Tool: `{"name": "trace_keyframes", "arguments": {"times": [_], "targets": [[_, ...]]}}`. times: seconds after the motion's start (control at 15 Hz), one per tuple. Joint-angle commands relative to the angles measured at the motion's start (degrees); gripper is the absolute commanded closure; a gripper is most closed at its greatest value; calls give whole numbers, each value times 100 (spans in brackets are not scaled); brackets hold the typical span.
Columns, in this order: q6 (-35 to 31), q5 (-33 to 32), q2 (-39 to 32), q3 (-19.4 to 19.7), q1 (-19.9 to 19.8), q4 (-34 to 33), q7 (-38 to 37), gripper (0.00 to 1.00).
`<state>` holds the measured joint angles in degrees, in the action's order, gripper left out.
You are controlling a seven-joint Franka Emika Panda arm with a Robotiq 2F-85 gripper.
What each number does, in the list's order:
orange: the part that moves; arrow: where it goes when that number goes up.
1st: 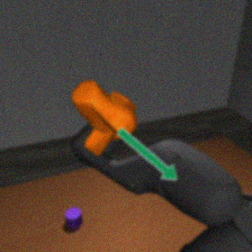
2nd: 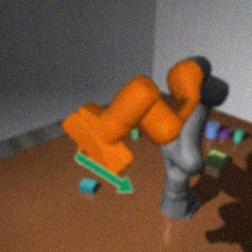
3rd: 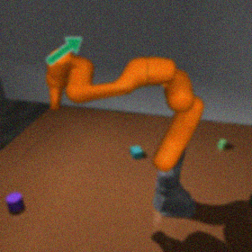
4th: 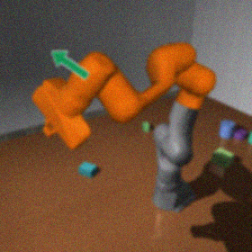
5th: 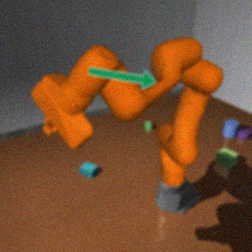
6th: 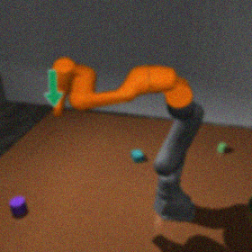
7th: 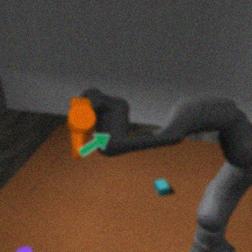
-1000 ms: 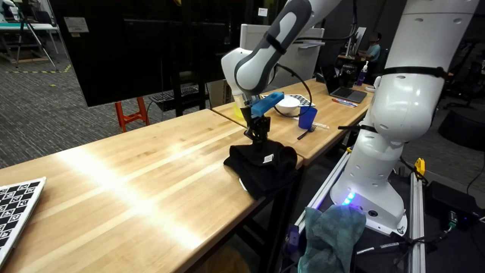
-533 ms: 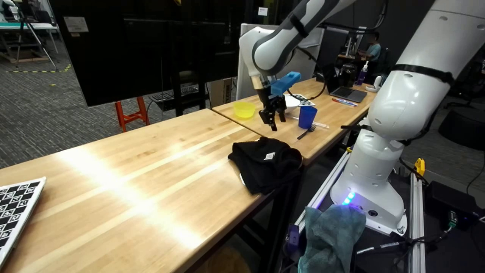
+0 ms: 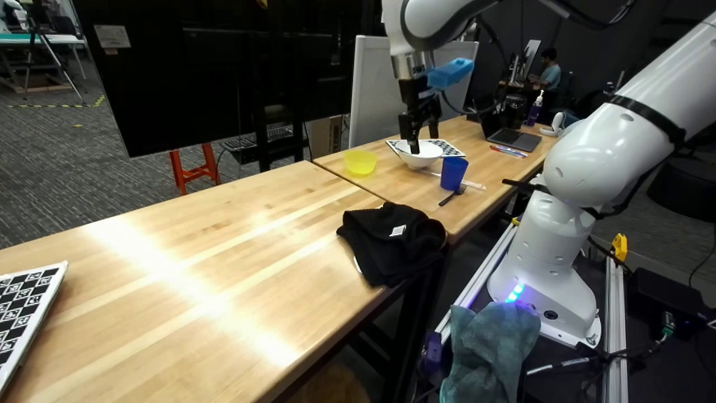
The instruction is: Move the black cloth to the right
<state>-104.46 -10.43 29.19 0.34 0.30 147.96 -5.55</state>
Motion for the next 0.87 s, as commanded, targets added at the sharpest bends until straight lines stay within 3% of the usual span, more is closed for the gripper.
{"name": "trace_keyframes", "arguments": {"times": [0.0,0.27,0.8], "targets": [[-136,952,532,-5,238,-69,198,0],[-468,1461,253,-495,578,-612,5,0],[-850,1305,-1149,-1344,935,-2293,-132,0]]}}
